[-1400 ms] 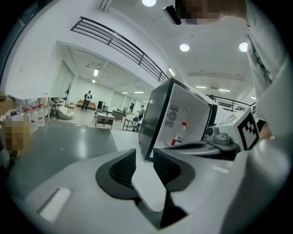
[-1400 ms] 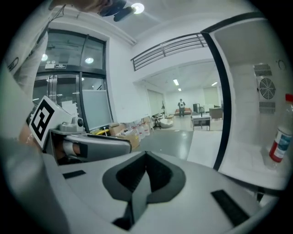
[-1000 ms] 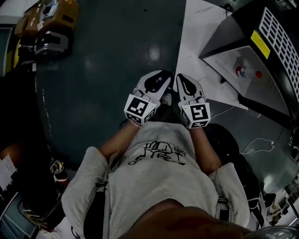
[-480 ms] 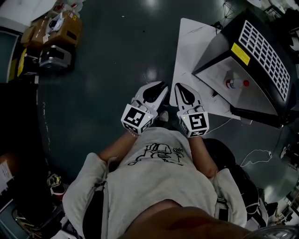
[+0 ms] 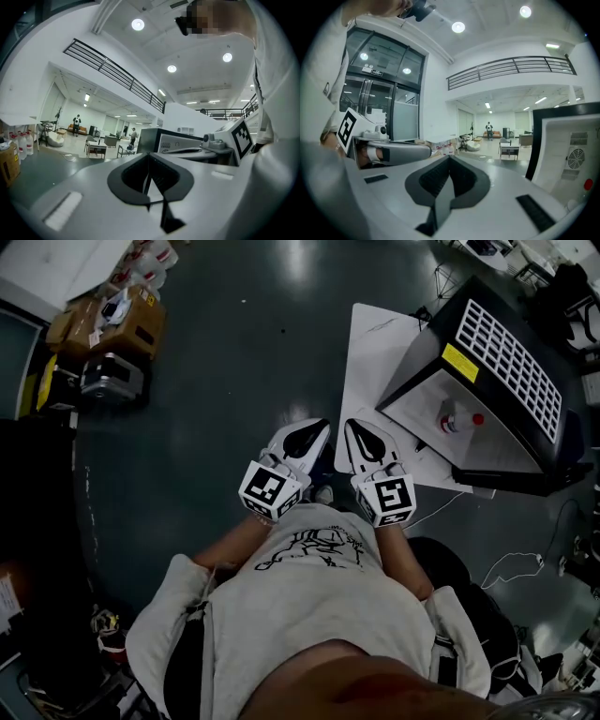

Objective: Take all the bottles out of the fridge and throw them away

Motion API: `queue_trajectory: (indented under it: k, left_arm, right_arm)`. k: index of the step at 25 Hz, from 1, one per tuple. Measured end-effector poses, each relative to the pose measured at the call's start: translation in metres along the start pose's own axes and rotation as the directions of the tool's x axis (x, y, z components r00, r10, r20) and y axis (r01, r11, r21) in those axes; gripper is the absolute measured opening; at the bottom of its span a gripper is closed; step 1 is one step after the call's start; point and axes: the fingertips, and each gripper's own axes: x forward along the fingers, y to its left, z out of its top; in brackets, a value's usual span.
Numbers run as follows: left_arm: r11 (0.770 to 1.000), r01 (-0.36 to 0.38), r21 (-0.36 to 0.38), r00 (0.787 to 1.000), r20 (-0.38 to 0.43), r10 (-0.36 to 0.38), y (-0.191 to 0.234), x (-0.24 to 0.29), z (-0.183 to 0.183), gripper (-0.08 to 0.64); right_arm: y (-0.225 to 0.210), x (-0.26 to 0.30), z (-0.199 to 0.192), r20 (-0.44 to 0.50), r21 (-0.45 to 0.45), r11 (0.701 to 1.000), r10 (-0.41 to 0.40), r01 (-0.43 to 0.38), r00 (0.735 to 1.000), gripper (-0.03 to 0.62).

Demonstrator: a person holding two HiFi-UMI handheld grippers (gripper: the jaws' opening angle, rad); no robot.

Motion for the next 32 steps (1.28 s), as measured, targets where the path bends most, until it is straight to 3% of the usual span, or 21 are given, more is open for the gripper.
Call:
queue_trajectory:
  k: [14, 32]
  left_arm:
    - [0.999, 0.051, 0.013, 0.998, 0.021, -0.051, -0.008, 0.0, 0.02, 0.009]
    - [0.988, 0.155, -0.01, 0.988, 0.026, -0.155, -0.046, 0.021, 0.022, 0.009]
  right_arm:
    - [-0.001, -0.005, 0.02, 0.027, -0.013, 1.0, -0.023, 0.023, 0.999, 0.009]
    - [-0.025, -0.044, 0.016, 0.034, 0.003, 0.991, -0.133, 0.133, 0.991, 0.011]
